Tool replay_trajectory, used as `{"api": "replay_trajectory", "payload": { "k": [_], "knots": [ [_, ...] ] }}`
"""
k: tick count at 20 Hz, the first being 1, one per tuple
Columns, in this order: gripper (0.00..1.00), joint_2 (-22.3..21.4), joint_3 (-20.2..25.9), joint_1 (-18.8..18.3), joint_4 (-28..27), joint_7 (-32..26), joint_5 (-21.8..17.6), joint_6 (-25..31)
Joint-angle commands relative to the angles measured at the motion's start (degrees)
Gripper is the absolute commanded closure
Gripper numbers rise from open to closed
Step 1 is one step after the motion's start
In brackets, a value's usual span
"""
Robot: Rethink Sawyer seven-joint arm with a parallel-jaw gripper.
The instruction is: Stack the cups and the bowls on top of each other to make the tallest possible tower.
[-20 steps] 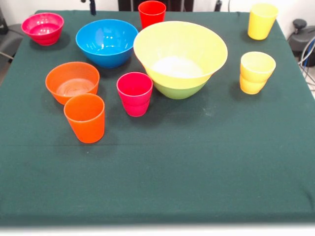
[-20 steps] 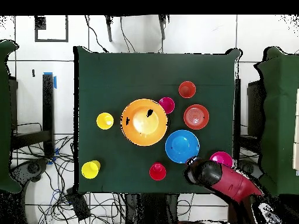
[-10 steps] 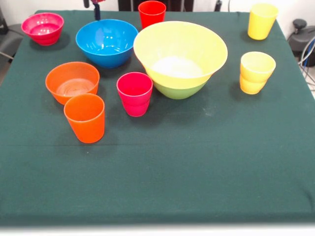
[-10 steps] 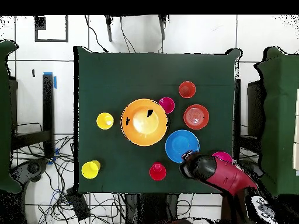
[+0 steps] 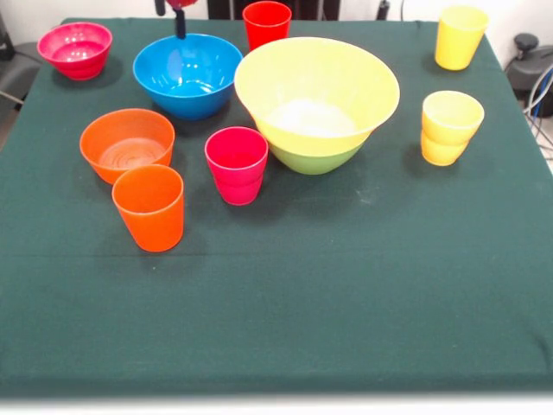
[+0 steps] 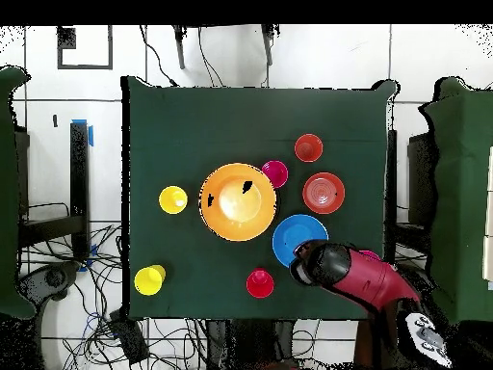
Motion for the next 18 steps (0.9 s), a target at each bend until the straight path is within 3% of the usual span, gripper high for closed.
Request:
{"api": "replay_trajectory", "payload": {
  "k": [1,5,13,18],
  "knots": [
    [0.0,0.17,5.4,2.24,-5.04,3.7,3.1,6.5],
    [0.0,1.48,5.72,1.94,-4.16,3.83,3.04,3.9],
    [0.0,5.65,5.55,-1.65,-0.6,2.99,-0.29,-7.3],
    [0.0,6.9,4.98,-1.17,-1.04,3.08,-0.49,-7.35]
  ]
}}
